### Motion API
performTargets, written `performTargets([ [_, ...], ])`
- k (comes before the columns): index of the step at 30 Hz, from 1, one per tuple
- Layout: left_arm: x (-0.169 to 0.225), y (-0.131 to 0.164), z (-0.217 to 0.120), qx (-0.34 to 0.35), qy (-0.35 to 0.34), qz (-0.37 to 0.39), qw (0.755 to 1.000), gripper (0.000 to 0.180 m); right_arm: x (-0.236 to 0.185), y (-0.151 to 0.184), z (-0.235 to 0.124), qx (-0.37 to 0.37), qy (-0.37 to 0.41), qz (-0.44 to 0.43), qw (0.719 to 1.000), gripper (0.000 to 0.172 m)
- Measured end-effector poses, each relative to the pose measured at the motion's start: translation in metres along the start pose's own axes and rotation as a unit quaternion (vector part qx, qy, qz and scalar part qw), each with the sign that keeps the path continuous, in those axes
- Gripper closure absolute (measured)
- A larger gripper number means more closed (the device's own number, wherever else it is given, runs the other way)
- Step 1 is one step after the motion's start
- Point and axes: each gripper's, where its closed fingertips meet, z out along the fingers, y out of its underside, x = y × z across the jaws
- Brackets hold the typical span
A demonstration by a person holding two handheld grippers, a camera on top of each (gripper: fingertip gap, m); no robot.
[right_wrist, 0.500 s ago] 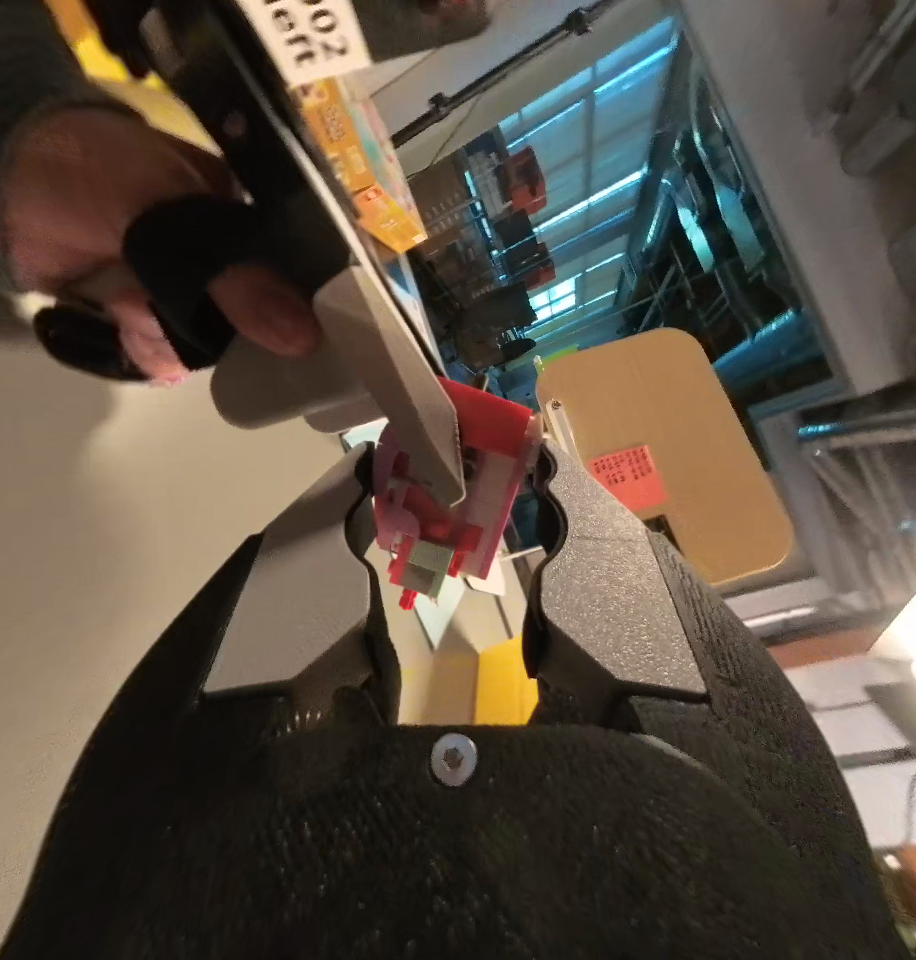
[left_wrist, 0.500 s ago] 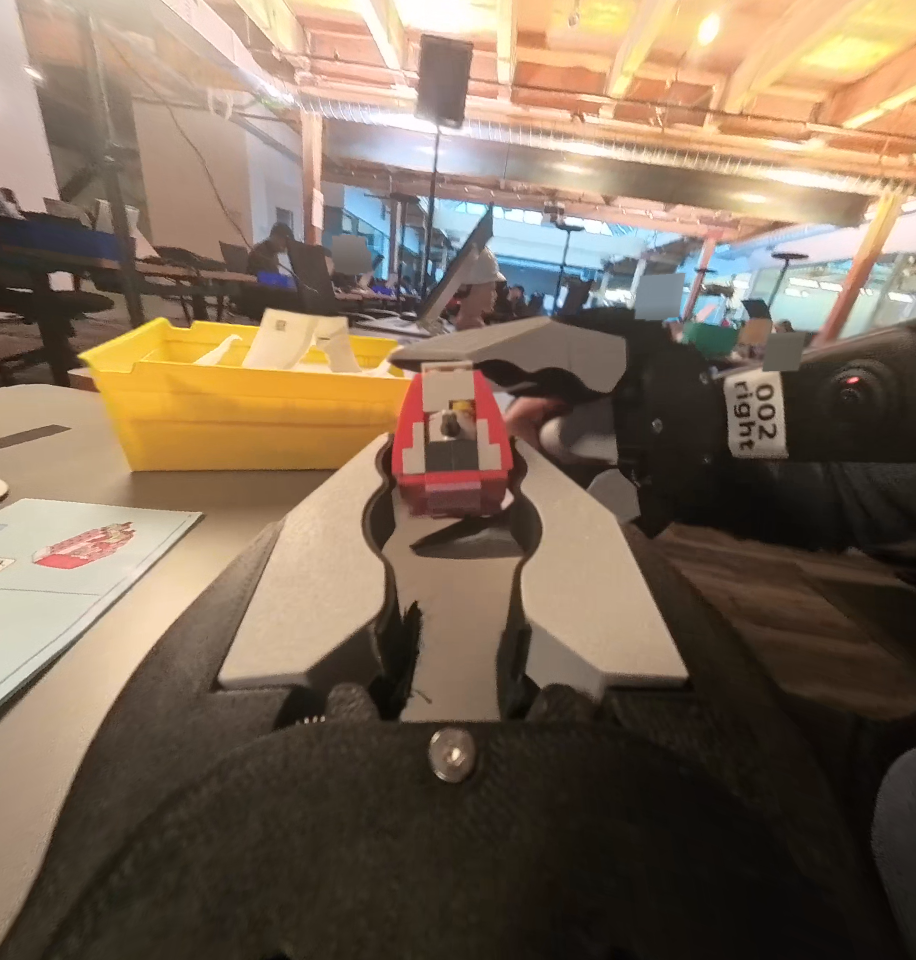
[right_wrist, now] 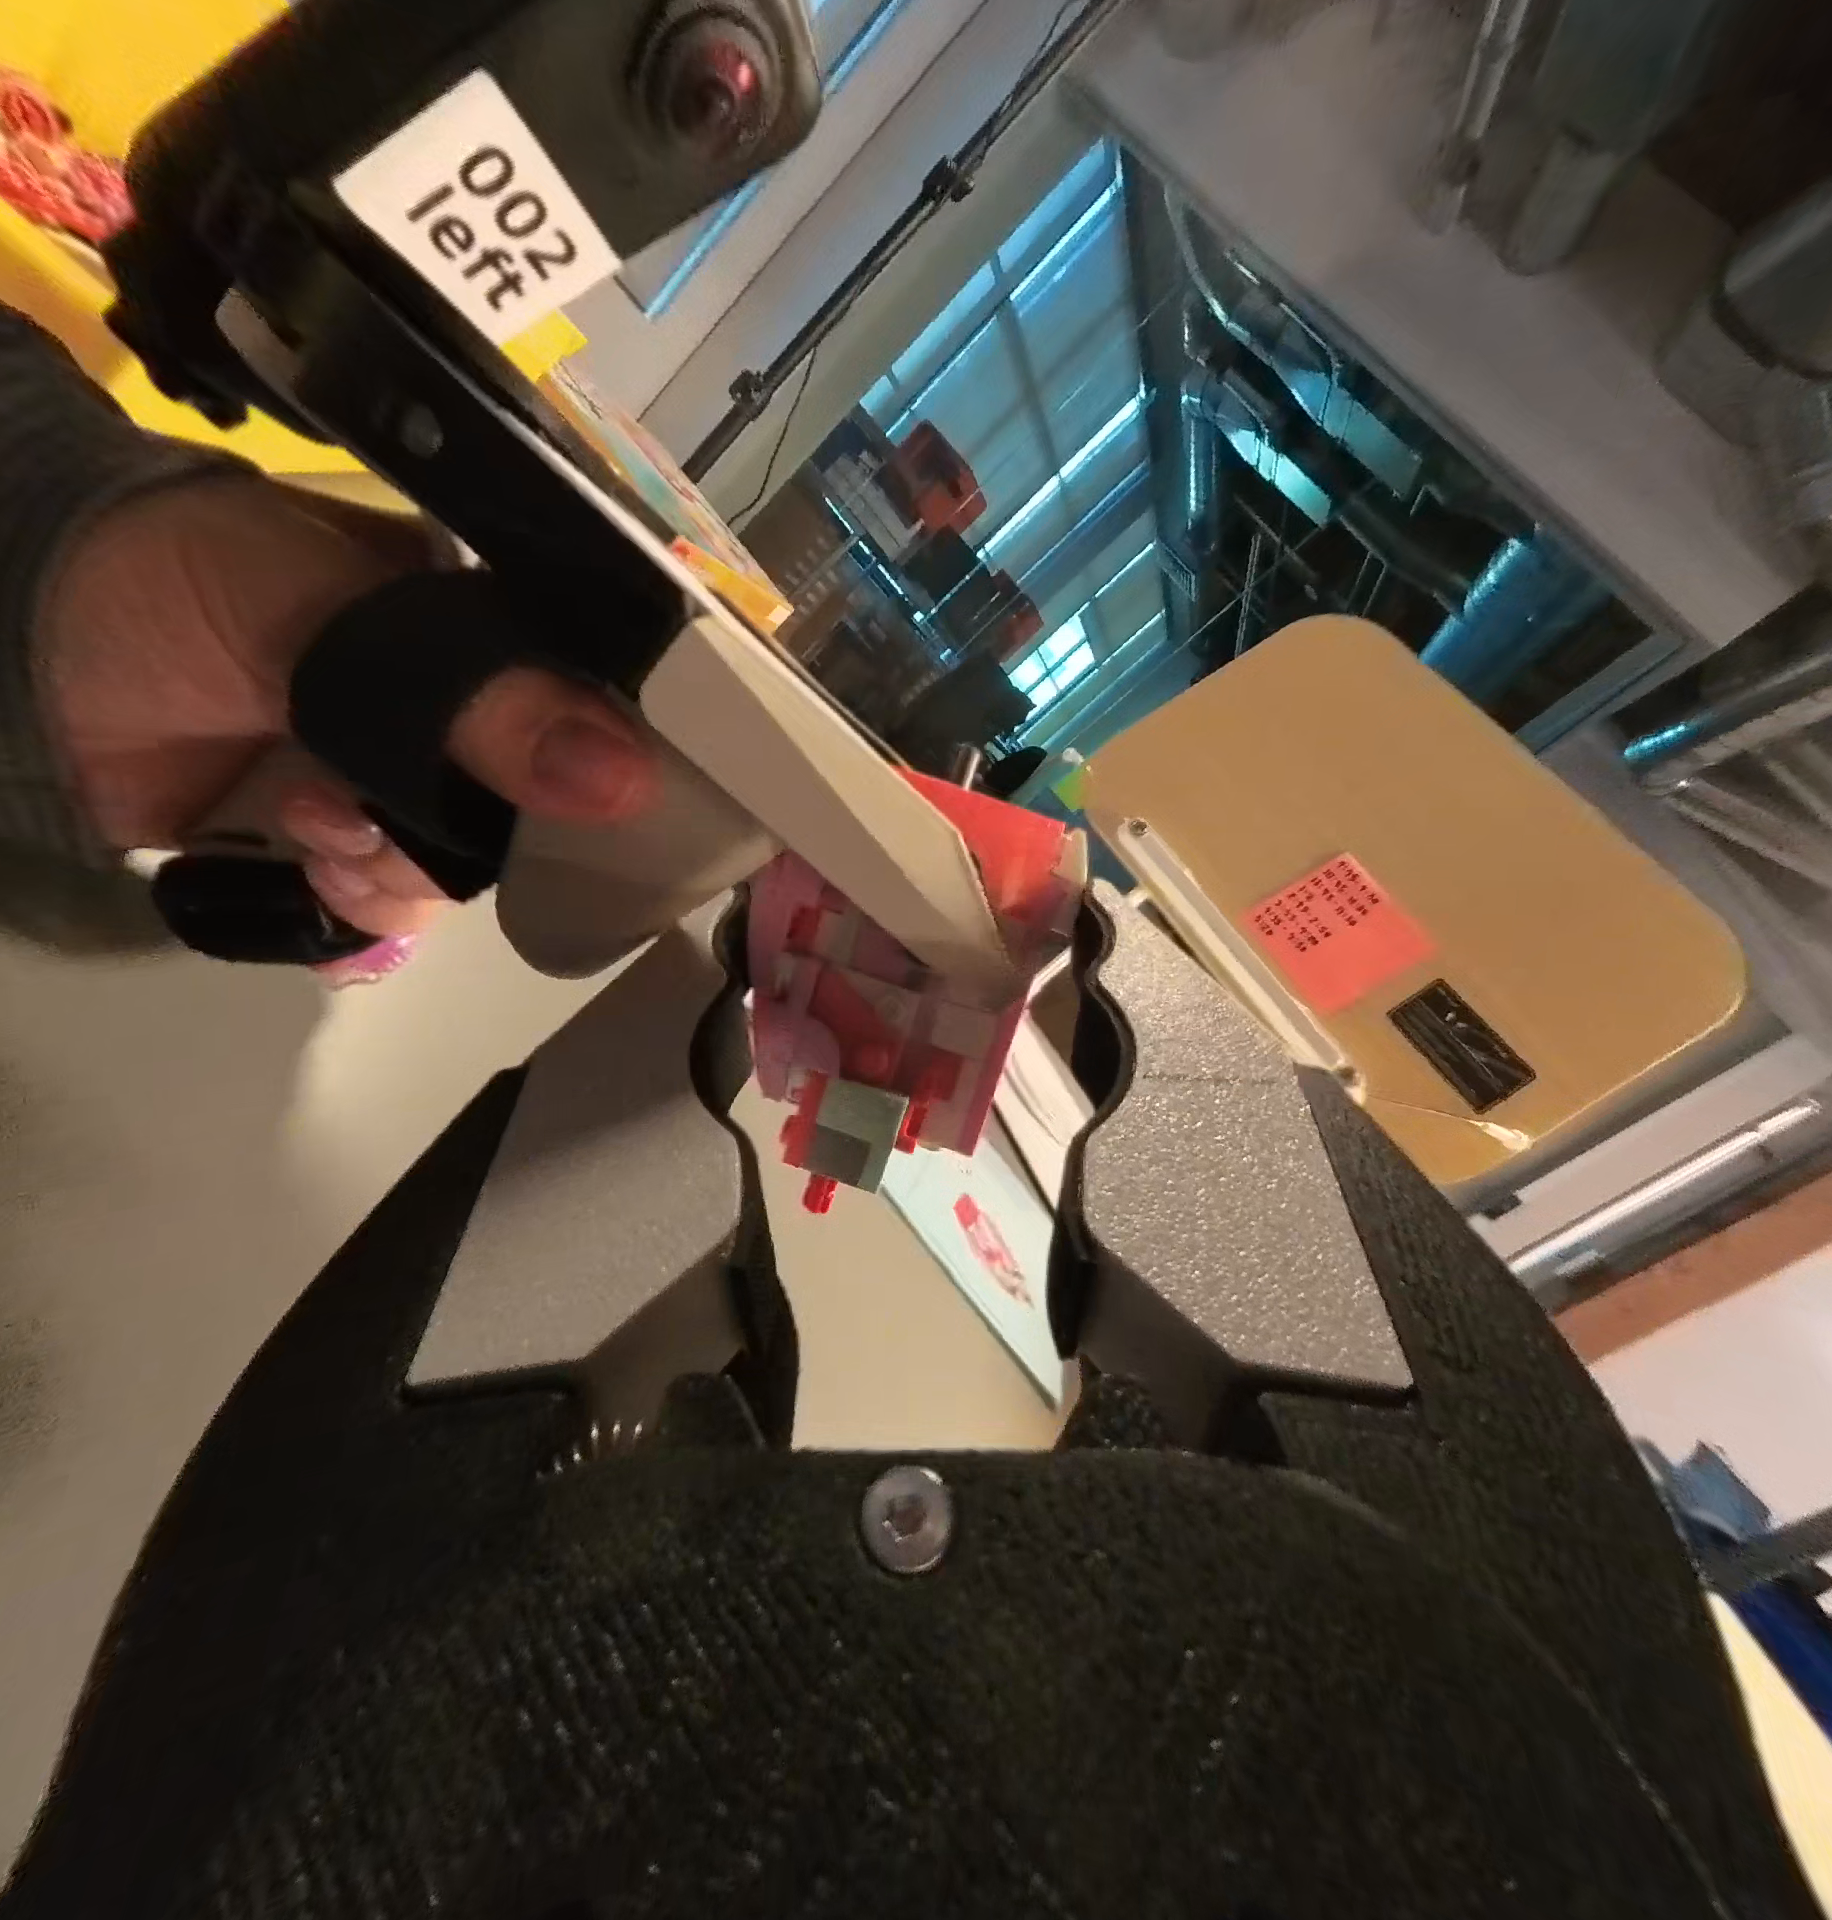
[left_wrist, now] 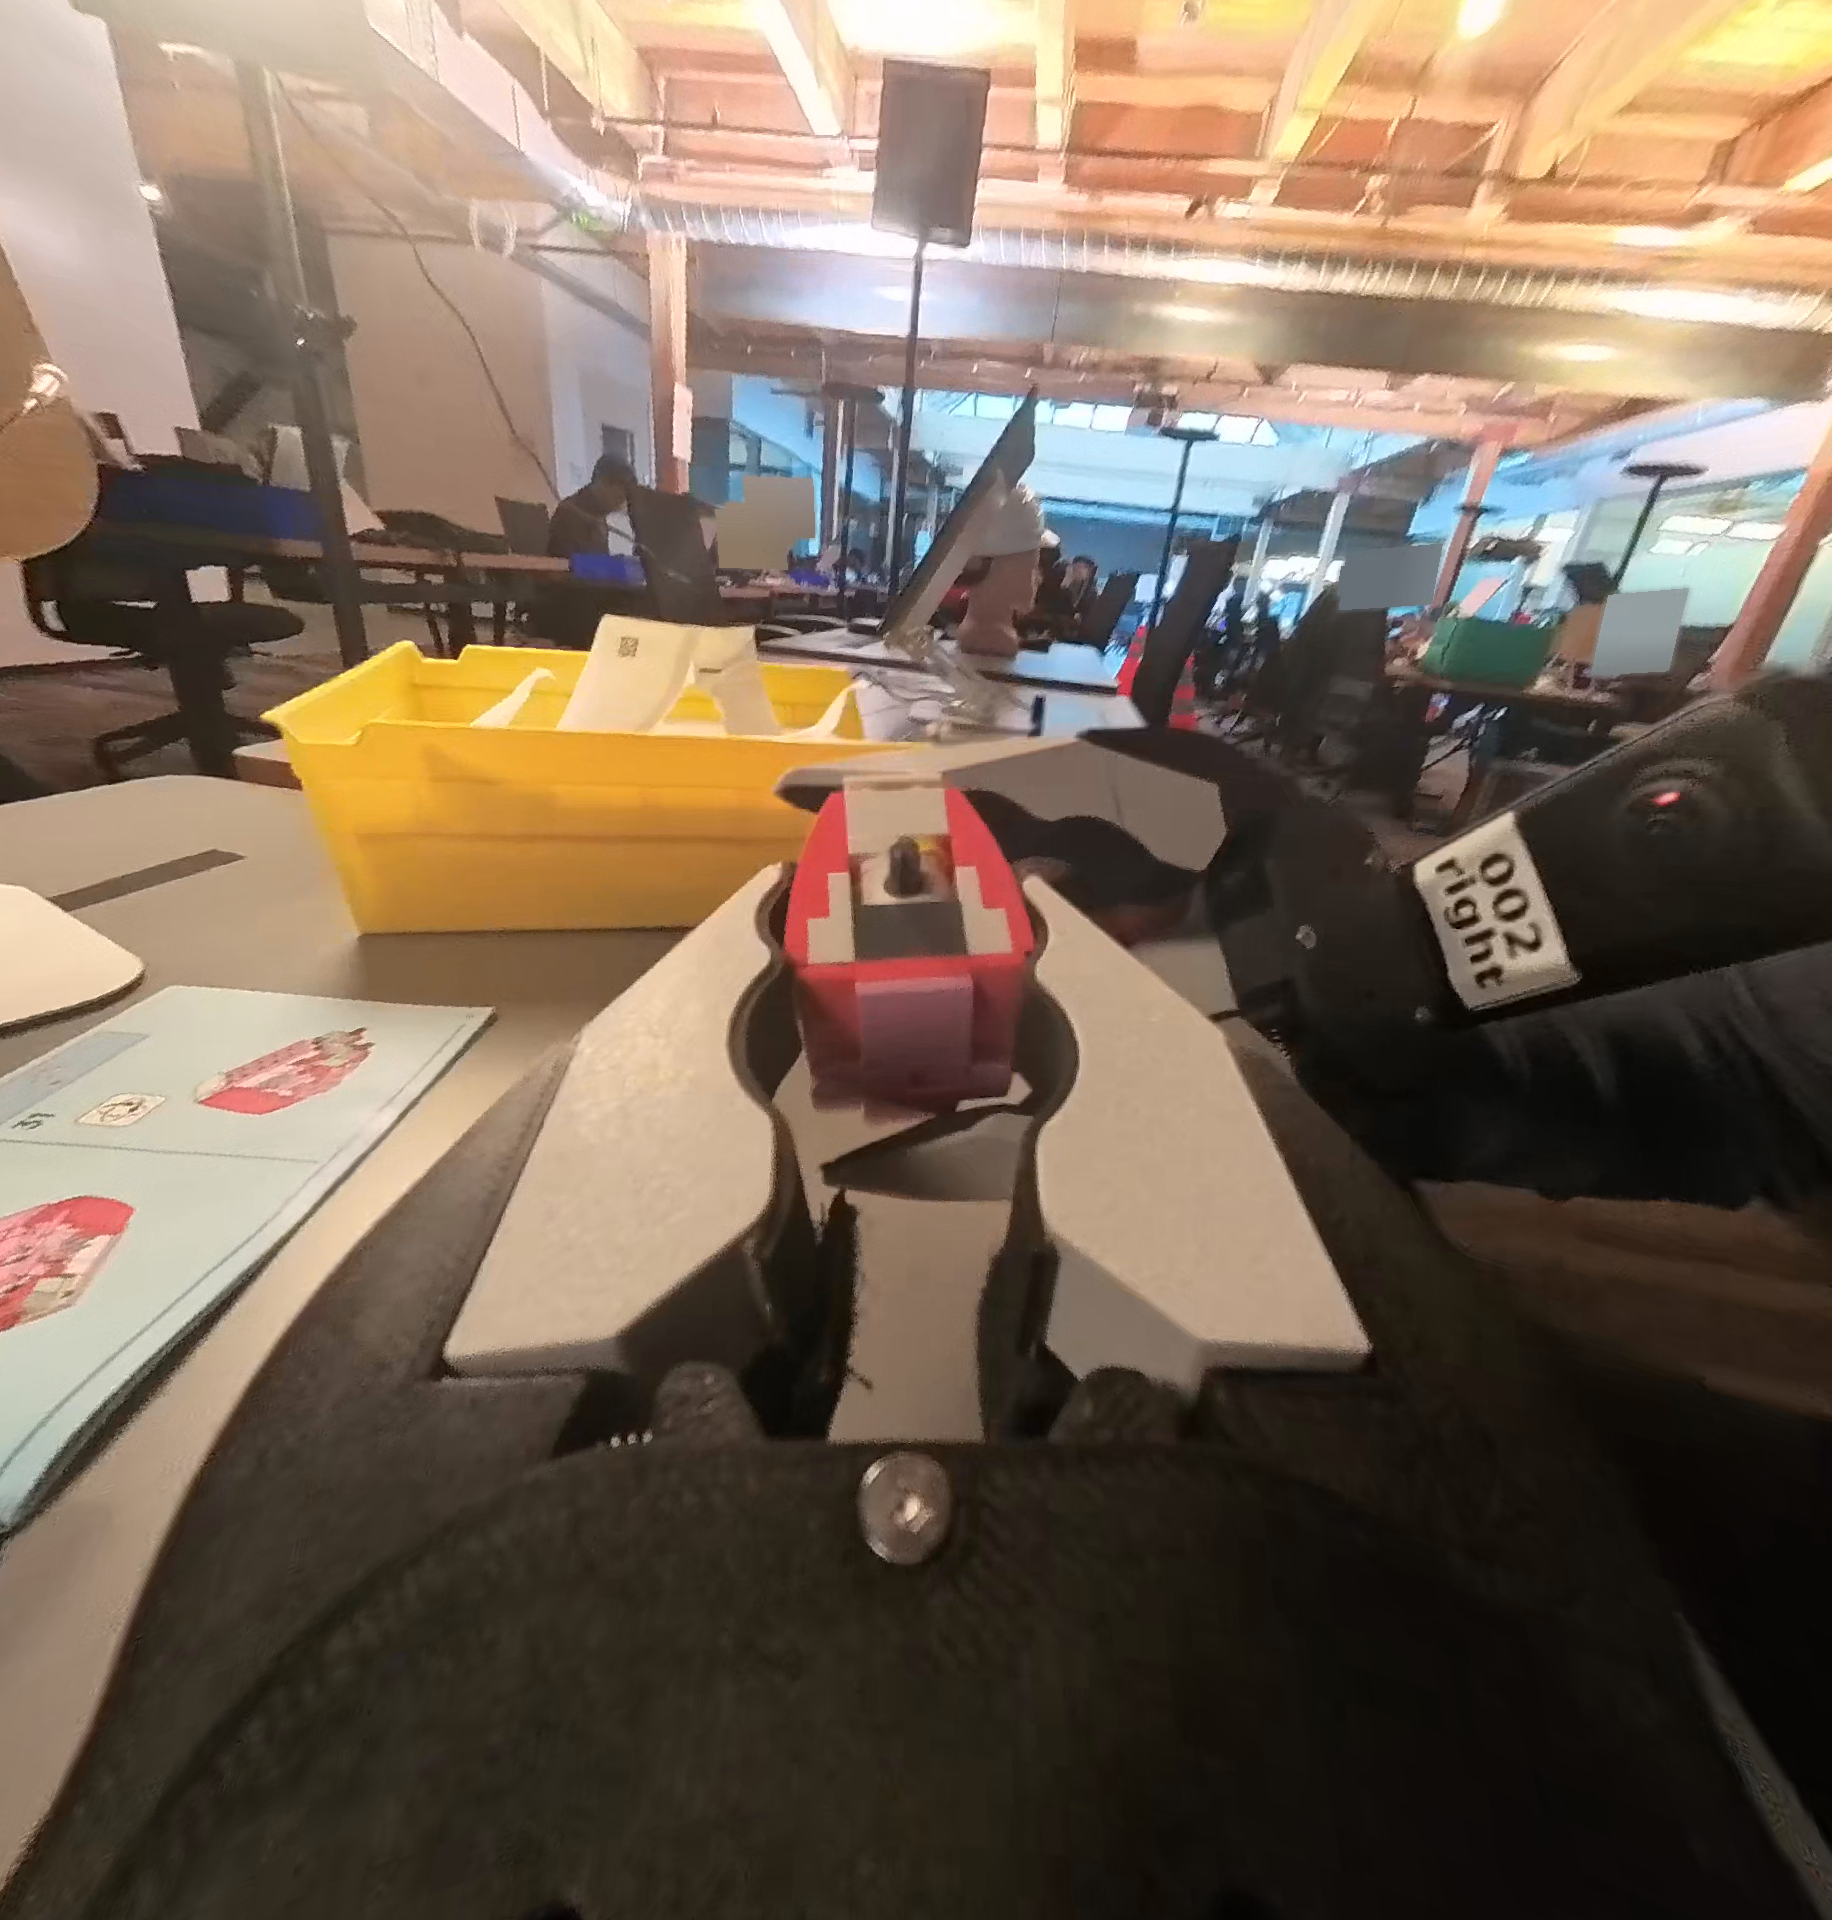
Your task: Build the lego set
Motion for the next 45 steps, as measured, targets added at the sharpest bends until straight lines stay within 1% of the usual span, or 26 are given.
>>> performTargets([
  [4, -0.011, 0.006, -0.001, -0.024, -0.029, 0.019, 0.999, 0.143, -0.002, 0.005, 0.000, -0.003, -0.002, 0.000, 1.000, 0.110],
  [12, -0.020, 0.018, 0.000, -0.064, -0.066, 0.025, 0.995, 0.143, -0.007, 0.014, 0.001, -0.030, 0.004, -0.030, 0.999, 0.108],
  [16, -0.023, 0.014, -0.002, -0.053, -0.079, 0.005, 0.995, 0.143, -0.013, 0.017, 0.001, -0.041, -0.016, -0.020, 0.999, 0.091],
  [20, -0.027, 0.011, -0.004, -0.048, -0.117, 0.029, 0.992, 0.143, -0.008, 0.020, 0.000, -0.046, -0.014, 0.009, 0.999, 0.076],
  [21, -0.031, 0.009, -0.006, -0.042, -0.135, 0.037, 0.989, 0.143, -0.010, 0.020, -0.001, -0.043, -0.027, 0.019, 0.999, 0.063],
  [22, -0.036, 0.007, -0.008, -0.038, -0.153, 0.047, 0.986, 0.143, -0.013, 0.019, -0.003, -0.038, -0.040, 0.034, 0.998, 0.058],
  [23, -0.039, 0.007, -0.010, -0.039, -0.161, 0.052, 0.985, 0.143, -0.012, 0.019, -0.005, -0.037, -0.042, 0.045, 0.997, 0.057],
  [25, -0.039, 0.007, -0.010, -0.028, -0.149, 0.023, 0.988, 0.143, -0.012, 0.018, -0.004, -0.041, -0.040, 0.054, 0.997, 0.057],
  [27, -0.039, 0.007, -0.011, -0.018, -0.145, 0.002, 0.989, 0.143, -0.019, 0.018, 0.000, -0.049, -0.045, 0.054, 0.996, 0.059],
  [29, -0.035, 0.004, -0.010, -0.006, -0.135, -0.004, 0.991, 0.142, -0.019, 0.027, 0.006, -0.080, -0.027, 0.043, 0.996, 0.066],
  [31, -0.031, 0.002, -0.008, -0.001, -0.129, -0.005, 0.992, 0.143, -0.013, 0.027, 0.009, -0.084, -0.003, 0.050, 0.995, 0.082],
  [33, -0.024, 0.001, -0.006, 0.004, -0.117, 0.000, 0.993, 0.143, -0.005, 0.028, 0.008, -0.082, 0.015, 0.072, 0.994, 0.094],
  [34, -0.020, 0.000, -0.005, 0.007, -0.111, 0.003, 0.994, 0.143, -0.002, 0.028, 0.007, -0.081, 0.020, 0.080, 0.993, 0.097],
  [35, -0.018, -0.003, -0.005, 0.014, -0.109, 0.008, 0.994, 0.143, 0.000, 0.028, 0.005, -0.078, 0.020, 0.086, 0.993, 0.103],
  [37, -0.013, -0.006, -0.004, 0.017, -0.103, 0.025, 0.994, 0.142, -0.002, 0.027, 0.002, -0.069, 0.010, 0.089, 0.994, 0.122],
  [39, -0.011, -0.004, -0.003, 0.007, -0.107, 0.043, 0.993, 0.142, -0.003, 0.029, -0.001, -0.066, 0.003, 0.078, 0.995, 0.122],
  [42, -0.006, -0.001, 0.000, -0.007, -0.100, 0.068, 0.993, 0.141, -0.004, 0.029, -0.006, -0.052, -0.021, 0.096, 0.994, 0.122],
  [44, 0.006, -0.001, 0.003, -0.010, -0.055, 0.091, 0.994, 0.135, -0.002, 0.026, -0.011, -0.026, -0.043, 0.126, 0.991, 0.123],
  [45, 0.013, 0.000, 0.004, -0.015, -0.030, 0.101, 0.994, 0.126, -0.001, 0.023, -0.015, -0.005, -0.059, 0.144, 0.988, 0.123],
])
